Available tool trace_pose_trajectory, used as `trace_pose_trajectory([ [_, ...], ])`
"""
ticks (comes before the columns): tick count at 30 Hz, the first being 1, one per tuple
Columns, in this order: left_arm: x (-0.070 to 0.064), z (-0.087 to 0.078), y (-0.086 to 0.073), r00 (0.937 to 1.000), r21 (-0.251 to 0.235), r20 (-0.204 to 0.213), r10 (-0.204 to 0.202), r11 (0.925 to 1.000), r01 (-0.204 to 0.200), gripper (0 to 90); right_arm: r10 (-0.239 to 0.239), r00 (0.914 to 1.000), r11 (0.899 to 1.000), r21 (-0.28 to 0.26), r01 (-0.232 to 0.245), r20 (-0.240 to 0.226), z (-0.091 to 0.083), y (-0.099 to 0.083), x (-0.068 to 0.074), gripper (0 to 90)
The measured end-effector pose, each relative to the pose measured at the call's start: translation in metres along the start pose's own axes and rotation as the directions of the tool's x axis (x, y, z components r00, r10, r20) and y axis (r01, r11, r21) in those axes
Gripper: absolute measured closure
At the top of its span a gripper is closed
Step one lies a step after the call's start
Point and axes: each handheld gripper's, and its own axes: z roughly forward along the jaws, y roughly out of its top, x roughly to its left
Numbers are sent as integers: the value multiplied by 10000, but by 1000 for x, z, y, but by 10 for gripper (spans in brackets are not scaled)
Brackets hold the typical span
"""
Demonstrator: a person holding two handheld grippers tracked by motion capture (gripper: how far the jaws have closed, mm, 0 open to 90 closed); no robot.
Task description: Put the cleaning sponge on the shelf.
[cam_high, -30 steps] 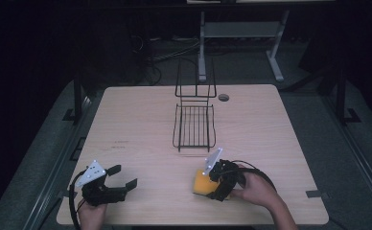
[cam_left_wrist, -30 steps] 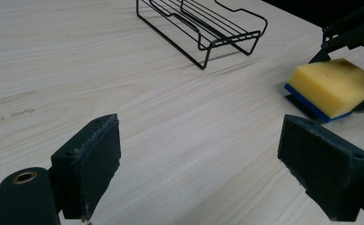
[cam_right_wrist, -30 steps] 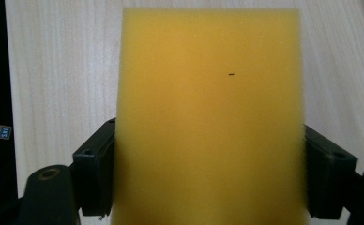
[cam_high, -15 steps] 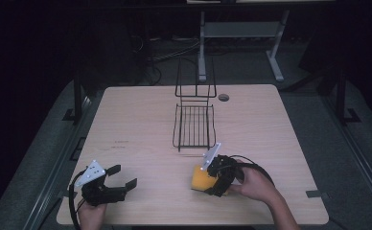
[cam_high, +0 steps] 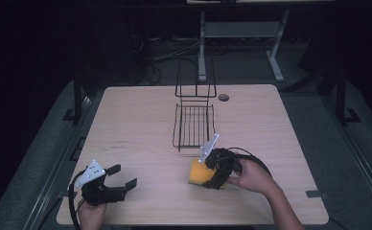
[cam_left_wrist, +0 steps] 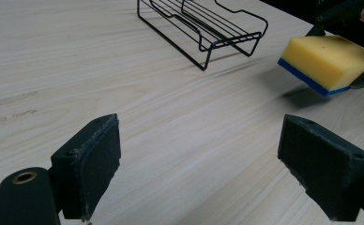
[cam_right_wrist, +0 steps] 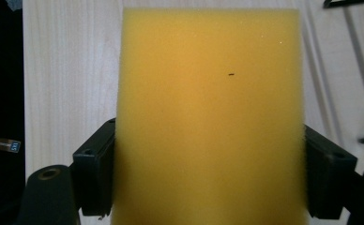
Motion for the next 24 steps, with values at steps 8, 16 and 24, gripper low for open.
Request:
trace_pose_trajectory([
  [8, 0, 0, 0, 10000, -25, 16, -66, 10000, 66, 128, -60, 9999, 10000, 11, 60, -80, -4, 7, -8, 214],
  [16, 0, 1, 0, 10000, -18, 56, -47, 10000, 47, 128, -79, 10000, 9999, 67, 79, -52, -6, 12, -13, 213],
  [24, 0, 1, 0, 9999, -39, 24, -106, 9999, 106, 128, -151, 9999, 9999, 75, 151, -85, -8, 20, -20, 213],
])
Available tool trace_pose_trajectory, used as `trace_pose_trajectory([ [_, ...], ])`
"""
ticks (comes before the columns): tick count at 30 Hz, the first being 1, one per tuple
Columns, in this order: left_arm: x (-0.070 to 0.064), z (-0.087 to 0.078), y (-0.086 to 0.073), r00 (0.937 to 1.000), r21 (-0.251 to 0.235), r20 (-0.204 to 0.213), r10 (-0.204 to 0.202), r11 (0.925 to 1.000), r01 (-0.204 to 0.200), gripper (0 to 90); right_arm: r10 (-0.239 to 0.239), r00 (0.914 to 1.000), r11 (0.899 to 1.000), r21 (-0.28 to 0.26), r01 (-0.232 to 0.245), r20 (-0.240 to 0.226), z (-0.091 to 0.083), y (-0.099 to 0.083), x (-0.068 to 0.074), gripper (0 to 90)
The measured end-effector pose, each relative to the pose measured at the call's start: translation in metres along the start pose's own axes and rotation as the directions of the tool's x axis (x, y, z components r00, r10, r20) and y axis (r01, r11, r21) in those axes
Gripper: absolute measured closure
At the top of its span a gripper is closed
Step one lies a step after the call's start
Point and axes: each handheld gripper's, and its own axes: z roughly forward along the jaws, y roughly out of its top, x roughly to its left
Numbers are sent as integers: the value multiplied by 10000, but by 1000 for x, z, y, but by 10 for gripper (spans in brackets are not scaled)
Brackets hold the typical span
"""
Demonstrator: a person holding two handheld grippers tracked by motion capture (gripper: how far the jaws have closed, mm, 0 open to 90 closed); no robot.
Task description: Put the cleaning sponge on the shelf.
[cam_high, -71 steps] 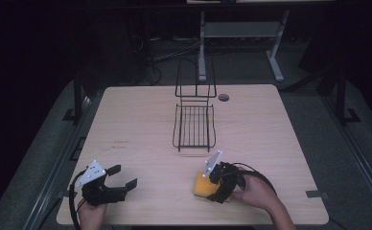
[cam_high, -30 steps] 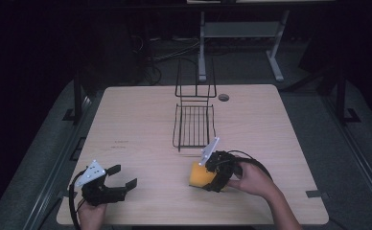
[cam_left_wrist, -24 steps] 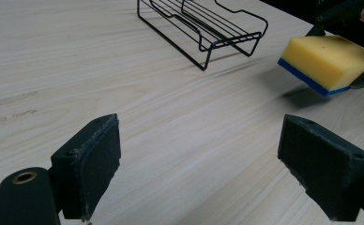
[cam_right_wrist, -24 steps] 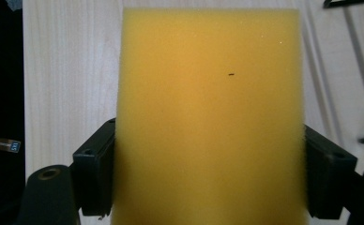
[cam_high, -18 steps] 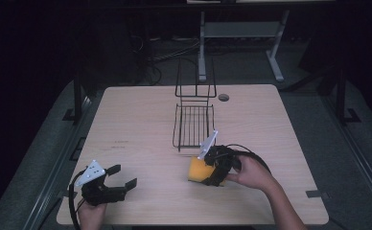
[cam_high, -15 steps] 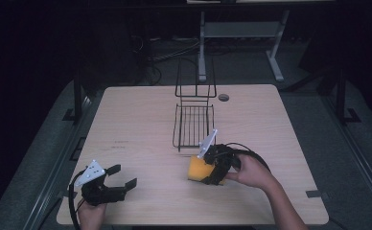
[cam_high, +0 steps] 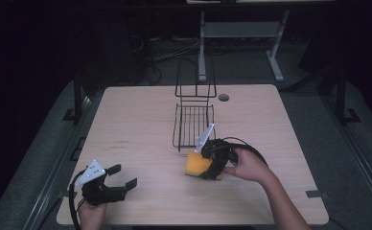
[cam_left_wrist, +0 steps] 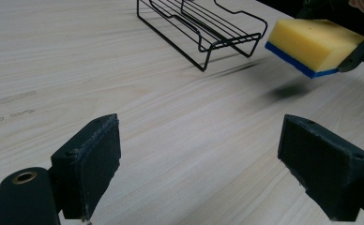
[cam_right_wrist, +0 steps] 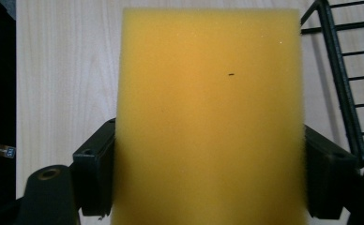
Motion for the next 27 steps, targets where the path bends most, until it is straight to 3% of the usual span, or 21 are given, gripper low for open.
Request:
trace_pose_trajectory([
  [27, 0, -1, 0, 10000, -53, 37, -12, 10000, 12, 128, -54, 10000, 10000, 15, 54, -25, -3, 16, -22, 214],
])
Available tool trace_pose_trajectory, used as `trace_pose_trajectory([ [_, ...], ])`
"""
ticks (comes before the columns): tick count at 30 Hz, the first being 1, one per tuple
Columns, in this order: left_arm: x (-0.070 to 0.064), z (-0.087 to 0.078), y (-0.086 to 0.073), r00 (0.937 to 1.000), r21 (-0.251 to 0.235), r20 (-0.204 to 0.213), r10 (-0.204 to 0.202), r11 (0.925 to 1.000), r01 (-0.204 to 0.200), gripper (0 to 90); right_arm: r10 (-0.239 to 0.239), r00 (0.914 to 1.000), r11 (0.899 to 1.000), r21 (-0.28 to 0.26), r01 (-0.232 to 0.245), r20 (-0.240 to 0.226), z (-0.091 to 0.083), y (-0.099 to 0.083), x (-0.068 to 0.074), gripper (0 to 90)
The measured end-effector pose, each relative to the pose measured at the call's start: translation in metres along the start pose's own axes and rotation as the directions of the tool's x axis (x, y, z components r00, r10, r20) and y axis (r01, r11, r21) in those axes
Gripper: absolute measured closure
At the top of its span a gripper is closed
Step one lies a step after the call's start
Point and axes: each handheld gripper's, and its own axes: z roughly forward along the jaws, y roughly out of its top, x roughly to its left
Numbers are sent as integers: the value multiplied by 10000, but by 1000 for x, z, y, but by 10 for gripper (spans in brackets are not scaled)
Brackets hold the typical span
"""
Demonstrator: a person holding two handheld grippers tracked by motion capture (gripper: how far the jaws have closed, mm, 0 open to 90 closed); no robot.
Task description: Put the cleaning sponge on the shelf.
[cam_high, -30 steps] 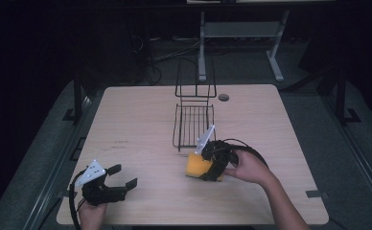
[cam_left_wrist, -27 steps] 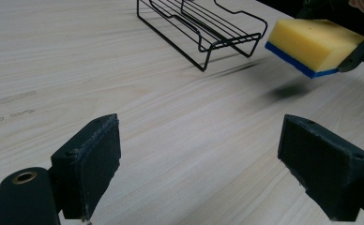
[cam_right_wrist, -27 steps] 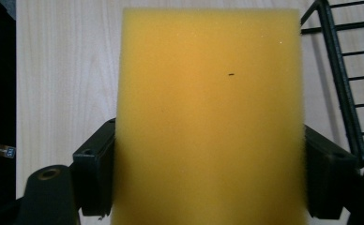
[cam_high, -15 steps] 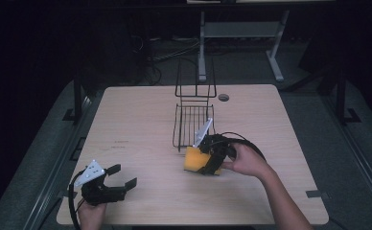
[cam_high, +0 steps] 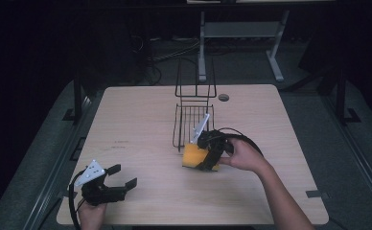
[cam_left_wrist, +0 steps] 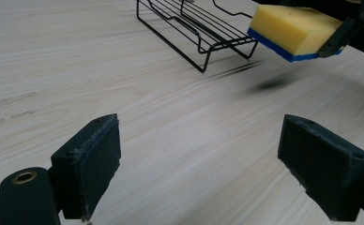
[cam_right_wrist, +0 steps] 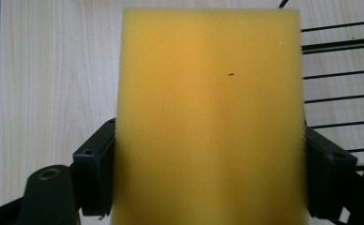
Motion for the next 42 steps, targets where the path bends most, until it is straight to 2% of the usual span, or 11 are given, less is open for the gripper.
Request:
trace_pose_trajectory([
  [16, 1, 0, 0, 10000, -12, 11, -9, 10000, 9, 128, -93, 10000, 10000, 13, 93, 21, -1, 11, -14, 214],
  [42, 1, 0, 0, 10000, -40, 44, -27, 10000, 27, 128, 212, 9997, 9996, 207, -210, -114, 8, 22, -46, 214],
])
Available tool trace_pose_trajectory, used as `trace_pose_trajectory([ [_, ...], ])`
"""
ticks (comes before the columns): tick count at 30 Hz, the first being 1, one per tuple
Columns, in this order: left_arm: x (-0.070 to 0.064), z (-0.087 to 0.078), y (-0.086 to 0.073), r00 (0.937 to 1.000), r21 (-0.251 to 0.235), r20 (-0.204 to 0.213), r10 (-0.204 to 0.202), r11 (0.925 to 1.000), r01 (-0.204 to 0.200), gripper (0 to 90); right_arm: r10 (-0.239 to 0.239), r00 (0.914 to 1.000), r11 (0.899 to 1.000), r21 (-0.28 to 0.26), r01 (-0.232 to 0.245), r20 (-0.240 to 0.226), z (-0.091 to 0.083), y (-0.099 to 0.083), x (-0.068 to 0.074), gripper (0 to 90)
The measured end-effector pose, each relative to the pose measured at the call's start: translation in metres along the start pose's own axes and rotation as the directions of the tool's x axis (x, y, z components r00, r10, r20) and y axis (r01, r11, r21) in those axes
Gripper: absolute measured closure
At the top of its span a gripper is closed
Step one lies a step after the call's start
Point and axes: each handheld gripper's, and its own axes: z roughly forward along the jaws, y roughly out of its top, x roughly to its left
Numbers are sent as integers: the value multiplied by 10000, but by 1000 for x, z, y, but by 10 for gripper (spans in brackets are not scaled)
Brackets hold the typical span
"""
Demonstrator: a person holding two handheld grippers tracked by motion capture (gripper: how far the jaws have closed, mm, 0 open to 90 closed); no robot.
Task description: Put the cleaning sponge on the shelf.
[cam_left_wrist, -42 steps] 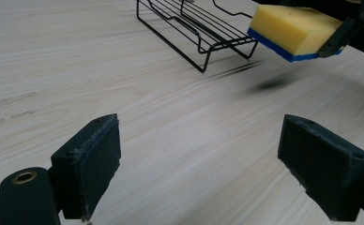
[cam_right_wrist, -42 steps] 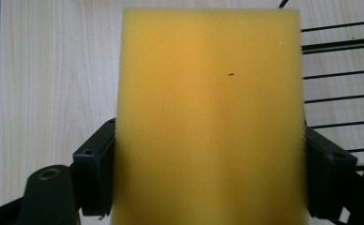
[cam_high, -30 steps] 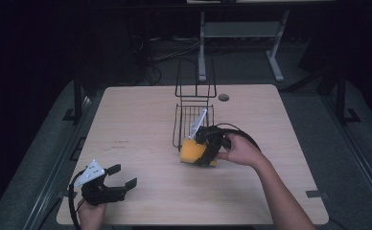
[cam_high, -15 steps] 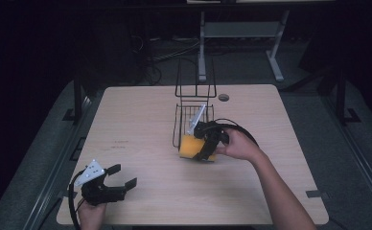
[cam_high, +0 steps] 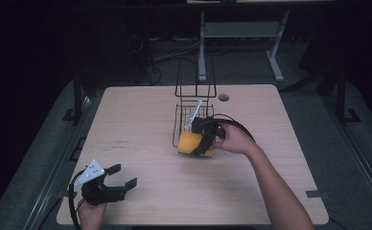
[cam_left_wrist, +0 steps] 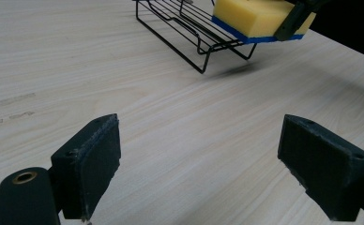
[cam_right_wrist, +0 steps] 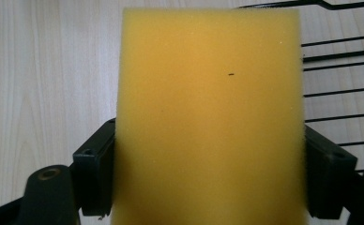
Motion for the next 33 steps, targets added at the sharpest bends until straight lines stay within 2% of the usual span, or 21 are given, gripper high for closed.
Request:
trace_pose_trajectory([
  [11, 0, 0, 0, 10000, -59, 12, -12, 10000, 13, 128, 114, 9999, 9999, 24, -114, -99, 6, -1, -10, 214],
  [19, 0, 0, 0, 10000, -40, 22, 9, 10000, -9, 128, -65, 10000, 9997, 231, 66, -28, 6, 7, -14, 214],
  [22, 0, 0, 0, 10000, -56, 18, -4, 10000, 4, 128, 75, 9998, 10000, -4, -75, -192, 8, 6, -19, 214],
  [25, 1, 0, 1, 10000, -80, 15, -5, 10000, 5, 128, 198, 9997, 9995, 247, -194, -159, 11, 4, -21, 214],
  [33, 0, 0, 1, 10000, -38, 17, 45, 10000, -45, 128, 312, 9993, 9994, 178, -308, -216, 12, 1, -27, 214],
])
